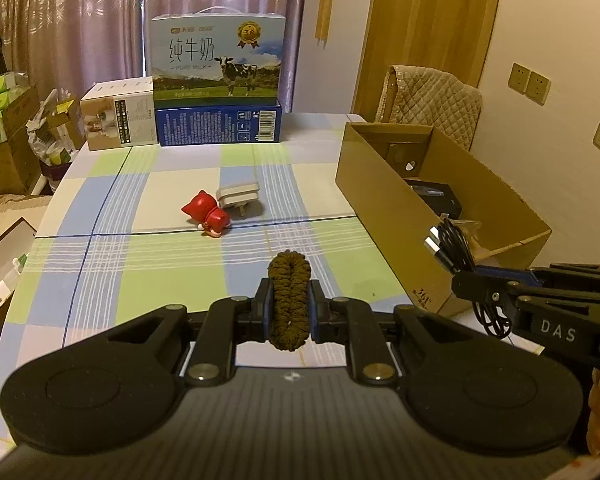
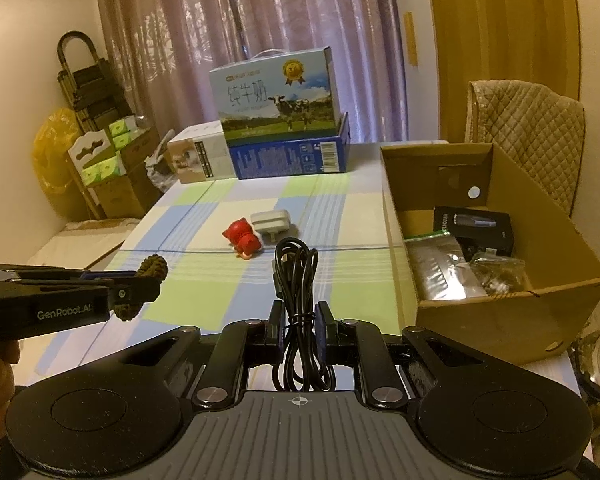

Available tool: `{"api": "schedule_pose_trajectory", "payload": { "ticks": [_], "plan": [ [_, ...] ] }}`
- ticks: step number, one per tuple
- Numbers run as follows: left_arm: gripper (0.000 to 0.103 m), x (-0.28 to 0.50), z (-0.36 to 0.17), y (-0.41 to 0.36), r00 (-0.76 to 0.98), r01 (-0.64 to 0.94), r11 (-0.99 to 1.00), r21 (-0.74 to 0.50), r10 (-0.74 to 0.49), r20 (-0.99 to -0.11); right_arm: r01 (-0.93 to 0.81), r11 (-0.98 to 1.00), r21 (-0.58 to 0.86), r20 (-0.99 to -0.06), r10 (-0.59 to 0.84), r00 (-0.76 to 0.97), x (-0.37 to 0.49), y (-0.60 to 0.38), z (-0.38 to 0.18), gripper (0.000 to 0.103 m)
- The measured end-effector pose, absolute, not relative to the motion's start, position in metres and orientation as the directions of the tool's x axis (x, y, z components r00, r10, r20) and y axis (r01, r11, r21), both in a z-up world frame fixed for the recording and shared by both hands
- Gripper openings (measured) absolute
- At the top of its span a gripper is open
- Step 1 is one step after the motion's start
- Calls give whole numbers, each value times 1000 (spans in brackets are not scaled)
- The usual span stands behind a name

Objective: Organize objects

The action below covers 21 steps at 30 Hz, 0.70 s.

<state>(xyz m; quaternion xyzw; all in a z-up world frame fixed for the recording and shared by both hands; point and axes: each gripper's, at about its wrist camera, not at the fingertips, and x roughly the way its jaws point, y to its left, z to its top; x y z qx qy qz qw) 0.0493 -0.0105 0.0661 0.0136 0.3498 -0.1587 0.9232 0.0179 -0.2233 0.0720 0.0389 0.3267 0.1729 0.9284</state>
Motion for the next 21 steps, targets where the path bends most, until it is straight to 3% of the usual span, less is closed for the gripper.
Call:
{"api": "schedule_pose_trajectory", "payload": {
  "ticks": [10,21],
  "plan": [
    [14,54,75,-27,705,330,941,-73,-296,-645,-237,950,203,-571,311,760,24,-255,86,11],
    [14,75,87,-80,666,413,903,-119,-388,-637,-126,976,179,-554,206,807,48,-321,102,11]
  ]
}}
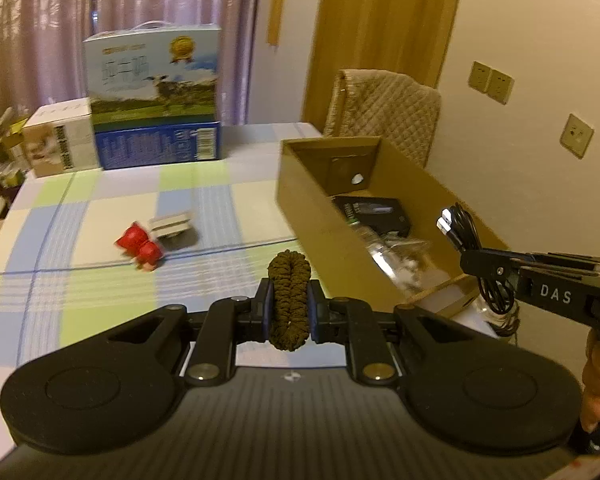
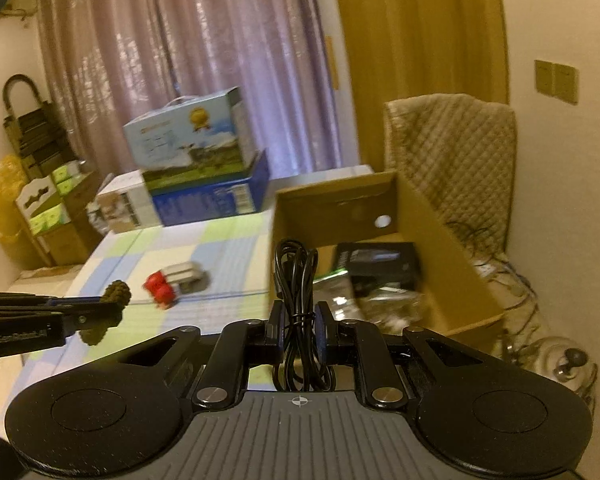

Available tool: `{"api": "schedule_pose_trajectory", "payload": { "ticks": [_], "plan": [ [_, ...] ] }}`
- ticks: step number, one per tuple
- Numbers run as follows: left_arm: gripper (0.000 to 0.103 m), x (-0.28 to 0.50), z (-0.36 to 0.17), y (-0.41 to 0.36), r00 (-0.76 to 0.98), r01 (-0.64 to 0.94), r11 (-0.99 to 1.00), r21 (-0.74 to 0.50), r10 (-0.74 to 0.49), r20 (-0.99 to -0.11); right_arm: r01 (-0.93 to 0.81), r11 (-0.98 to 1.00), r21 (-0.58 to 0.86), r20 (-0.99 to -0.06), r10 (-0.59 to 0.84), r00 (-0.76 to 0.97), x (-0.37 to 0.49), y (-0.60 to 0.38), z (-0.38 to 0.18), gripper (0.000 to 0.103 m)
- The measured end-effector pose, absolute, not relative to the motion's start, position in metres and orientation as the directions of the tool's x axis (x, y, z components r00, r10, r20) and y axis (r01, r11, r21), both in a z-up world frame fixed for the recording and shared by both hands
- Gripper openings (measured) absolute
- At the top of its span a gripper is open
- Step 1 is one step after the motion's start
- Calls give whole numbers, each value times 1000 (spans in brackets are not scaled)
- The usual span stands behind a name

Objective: Organize objects

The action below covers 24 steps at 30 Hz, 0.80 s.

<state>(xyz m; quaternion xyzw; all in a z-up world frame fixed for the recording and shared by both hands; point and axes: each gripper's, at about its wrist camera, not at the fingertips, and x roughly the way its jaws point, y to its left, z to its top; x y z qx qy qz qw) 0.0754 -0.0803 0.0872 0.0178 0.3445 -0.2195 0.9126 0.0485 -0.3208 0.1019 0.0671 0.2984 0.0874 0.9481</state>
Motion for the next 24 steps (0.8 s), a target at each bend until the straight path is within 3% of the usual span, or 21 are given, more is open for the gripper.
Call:
{"api": "schedule_pose_trajectory", "payload": {
  "ticks": [24],
  "plan": [
    [14,144,85,-216,544,575,803,-154,-516,-662,-75,981,177,-589,167,791,111,-403,96,11]
  ]
}}
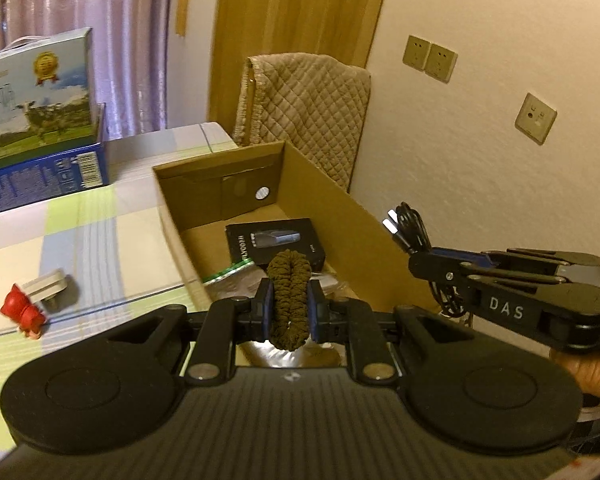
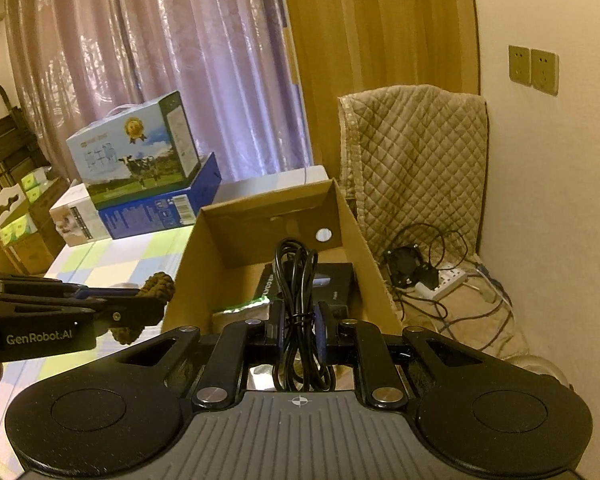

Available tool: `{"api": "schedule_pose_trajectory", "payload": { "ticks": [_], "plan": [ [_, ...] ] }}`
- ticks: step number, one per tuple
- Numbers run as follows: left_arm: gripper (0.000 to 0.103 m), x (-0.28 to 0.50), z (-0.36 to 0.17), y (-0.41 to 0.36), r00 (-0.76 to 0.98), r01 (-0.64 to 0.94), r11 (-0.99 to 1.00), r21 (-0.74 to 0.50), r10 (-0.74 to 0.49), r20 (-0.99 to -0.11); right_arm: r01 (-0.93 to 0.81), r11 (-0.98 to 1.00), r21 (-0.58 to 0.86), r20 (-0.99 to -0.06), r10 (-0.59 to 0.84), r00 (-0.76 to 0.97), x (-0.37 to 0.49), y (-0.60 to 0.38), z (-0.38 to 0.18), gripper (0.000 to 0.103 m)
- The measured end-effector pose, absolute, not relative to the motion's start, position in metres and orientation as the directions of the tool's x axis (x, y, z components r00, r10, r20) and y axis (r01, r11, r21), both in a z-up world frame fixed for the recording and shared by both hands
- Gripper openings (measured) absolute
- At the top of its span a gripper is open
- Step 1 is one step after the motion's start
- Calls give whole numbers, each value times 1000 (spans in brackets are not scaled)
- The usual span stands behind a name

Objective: Organize objects

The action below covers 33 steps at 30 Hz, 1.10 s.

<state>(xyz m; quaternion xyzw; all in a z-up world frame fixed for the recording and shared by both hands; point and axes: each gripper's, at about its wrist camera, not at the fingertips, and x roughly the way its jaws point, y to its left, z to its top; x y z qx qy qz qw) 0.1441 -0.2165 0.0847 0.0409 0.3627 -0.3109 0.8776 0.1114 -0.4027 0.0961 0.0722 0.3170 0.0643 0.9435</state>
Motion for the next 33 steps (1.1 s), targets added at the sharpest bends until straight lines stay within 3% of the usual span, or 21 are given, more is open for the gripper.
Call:
{"api": "schedule_pose_trajectory", "payload": {
  "ticks": [8,10,17,19,21,33],
  "plan": [
    [15,162,69,-236,521,592,793,-142,-511,-684,-68,979,191,-601,172,781,127,-414,87,11],
    [29,167,65,-236,513,587,794,-159,-517,-685,-67,978,195,-603,173,779,131,-416,85,11],
    [33,176,61,-225,530,559,813,-163,-501,-684,-67,976,205,-611,181,771,137,-416,79,12],
    [48,177,60,-224,524,560,812,-166,-502,-688,-64,976,210,-609,182,772,137,-416,79,12],
    [53,178,60,-223,526,564,809,-167,-508,-683,-63,975,212,-609,182,772,137,-416,80,12],
    [56,170,70,-198,586,520,844,-134,-467,-662,-81,972,222,-603,202,772,143,-413,82,14]
  ]
}}
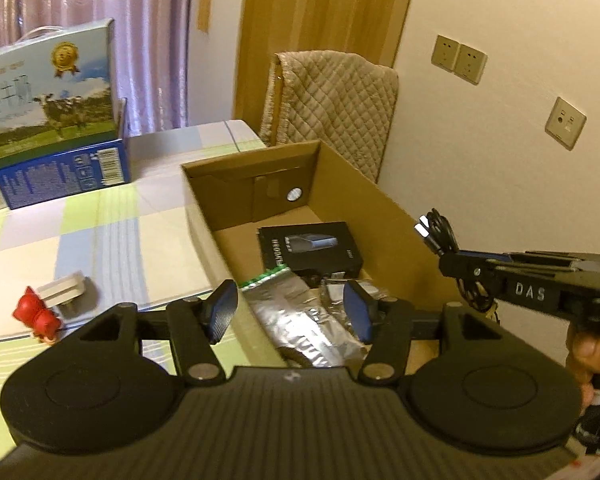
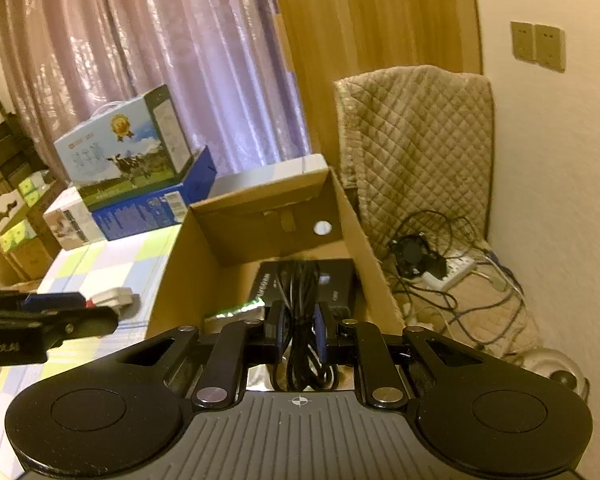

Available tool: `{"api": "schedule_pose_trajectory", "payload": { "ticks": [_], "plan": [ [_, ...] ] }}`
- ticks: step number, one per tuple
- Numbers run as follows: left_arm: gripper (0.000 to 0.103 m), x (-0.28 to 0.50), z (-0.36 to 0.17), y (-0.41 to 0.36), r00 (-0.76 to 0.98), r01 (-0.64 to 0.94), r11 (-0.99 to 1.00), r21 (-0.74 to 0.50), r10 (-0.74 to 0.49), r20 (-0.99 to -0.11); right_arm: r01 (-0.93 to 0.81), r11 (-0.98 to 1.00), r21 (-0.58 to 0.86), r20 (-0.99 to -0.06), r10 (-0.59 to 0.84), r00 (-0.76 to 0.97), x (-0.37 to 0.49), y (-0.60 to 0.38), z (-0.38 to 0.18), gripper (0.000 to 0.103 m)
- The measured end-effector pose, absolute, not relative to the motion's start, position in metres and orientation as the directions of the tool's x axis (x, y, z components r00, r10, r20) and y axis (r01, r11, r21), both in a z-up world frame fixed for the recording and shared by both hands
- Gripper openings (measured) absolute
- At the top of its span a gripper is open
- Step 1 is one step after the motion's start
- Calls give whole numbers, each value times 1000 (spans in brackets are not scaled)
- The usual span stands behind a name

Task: Organize objects
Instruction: 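Open the left gripper to drop the hair tie while the right gripper releases the cable, then move both grippers back toward the red cat figurine and white plug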

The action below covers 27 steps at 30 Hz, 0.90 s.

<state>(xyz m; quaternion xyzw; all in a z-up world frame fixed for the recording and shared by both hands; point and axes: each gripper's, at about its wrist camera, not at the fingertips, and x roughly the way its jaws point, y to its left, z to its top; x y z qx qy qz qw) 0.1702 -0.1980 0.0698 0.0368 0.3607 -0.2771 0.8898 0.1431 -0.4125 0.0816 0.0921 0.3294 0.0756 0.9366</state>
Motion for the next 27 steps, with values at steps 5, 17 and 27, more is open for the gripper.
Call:
{"api": "schedule_pose_trajectory", "payload": {
  "ticks": [5,17,27],
  "plan": [
    [58,164,70,-178,606,484,864,-140,-446,-659,-51,962,268,-558,198,806,138,-419,87,47],
    [71,134,67,-101,659,373,919,-129,-360,-661,-84,945,318,-547,255,797,109,-389,107,47],
    [77,103,76,-13,711,247,963,-108,-255,-655,-203,922,328,-527,357,771,82,-315,115,47]
  ]
}}
